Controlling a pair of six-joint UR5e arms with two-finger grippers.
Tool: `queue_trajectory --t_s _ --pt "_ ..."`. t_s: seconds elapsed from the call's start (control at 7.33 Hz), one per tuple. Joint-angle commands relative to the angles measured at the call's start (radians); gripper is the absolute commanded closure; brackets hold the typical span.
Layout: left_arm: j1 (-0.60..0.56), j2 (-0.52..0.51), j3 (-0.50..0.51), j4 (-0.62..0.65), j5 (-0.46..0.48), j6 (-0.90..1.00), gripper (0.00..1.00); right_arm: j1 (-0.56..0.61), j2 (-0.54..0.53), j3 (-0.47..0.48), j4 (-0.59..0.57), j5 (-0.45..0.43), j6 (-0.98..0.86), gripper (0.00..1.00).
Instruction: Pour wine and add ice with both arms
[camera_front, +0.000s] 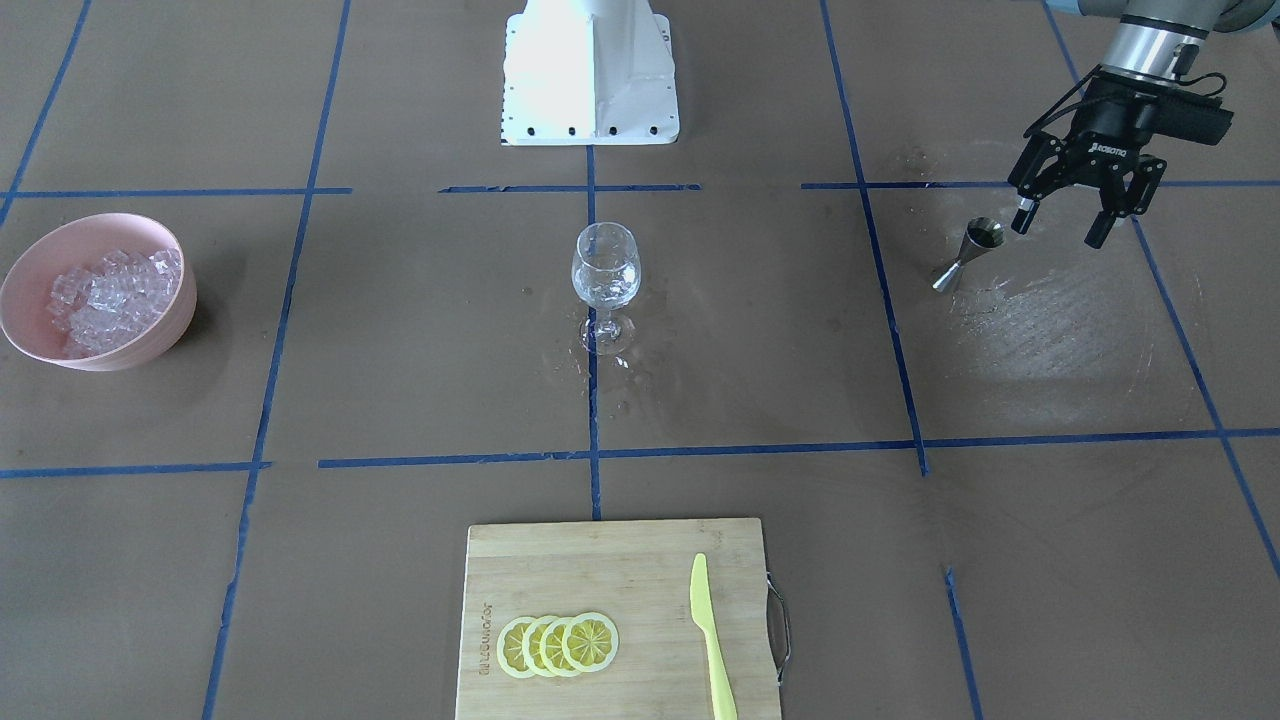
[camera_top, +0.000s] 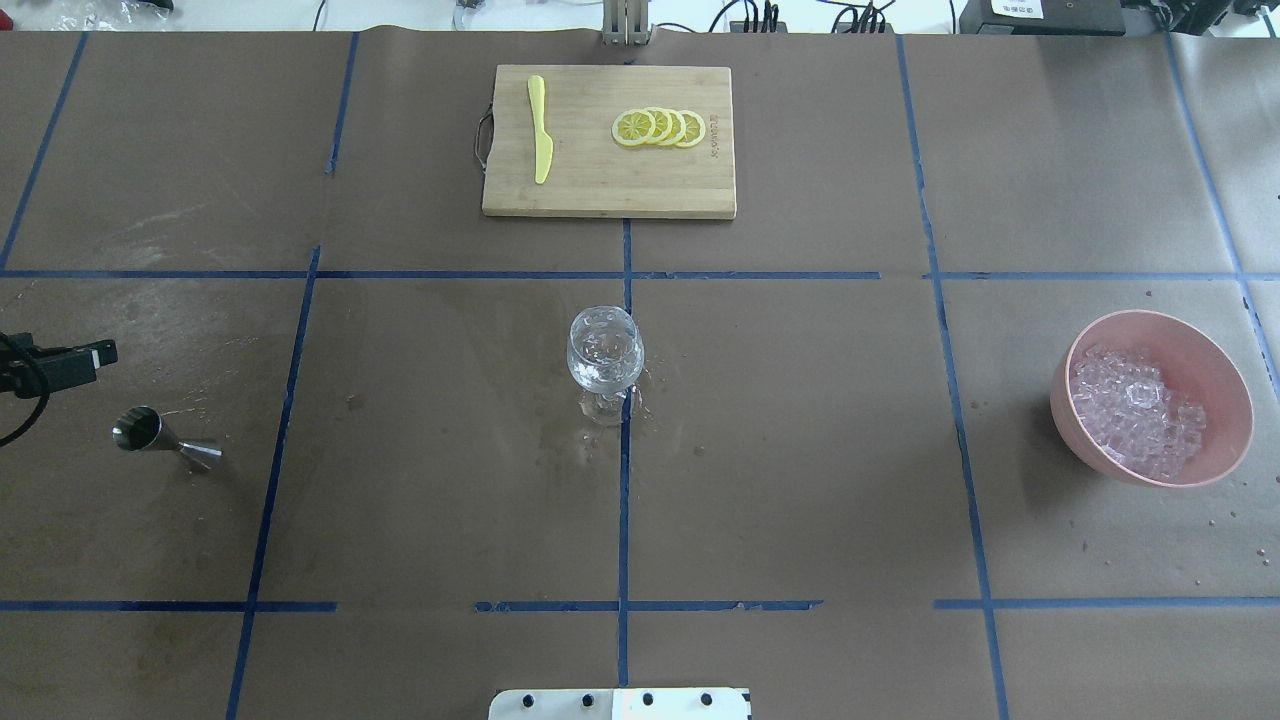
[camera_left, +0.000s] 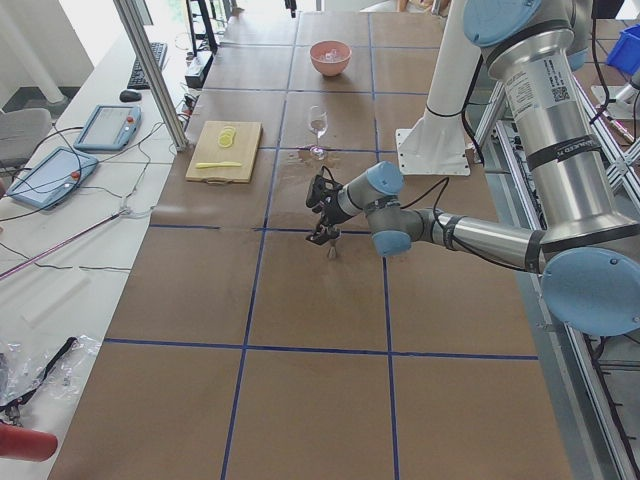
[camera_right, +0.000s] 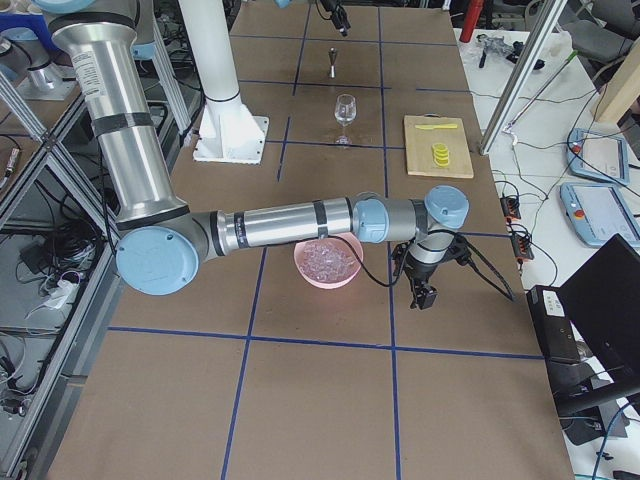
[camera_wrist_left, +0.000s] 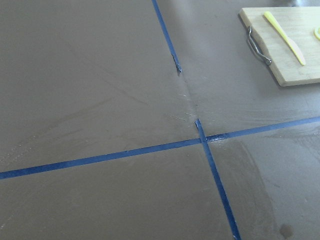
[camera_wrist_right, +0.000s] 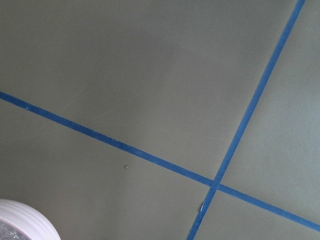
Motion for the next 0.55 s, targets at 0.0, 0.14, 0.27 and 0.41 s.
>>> queue_trajectory --t_s 0.0,0.14,0.27,0.41 --pt "0.196 0.052 -0.007 0.001 0.240 -0.085 0.00 -0.003 0.000 0.003 0.001 0.003 0.003 0.00" --pt "0.246 0.081 -0.007 0.000 0.300 -0.094 0.00 -0.003 0.000 0.004 0.002 0.003 0.001 0.00" --pt "0.283 0.081 -0.007 0.000 0.305 -0.094 0.00 -0.003 0.000 0.004 0.002 0.003 0.001 0.00" --pt "0.306 0.084 -0.016 -0.018 0.304 -0.093 0.00 -0.003 0.000 0.013 0.001 0.003 0.003 0.00"
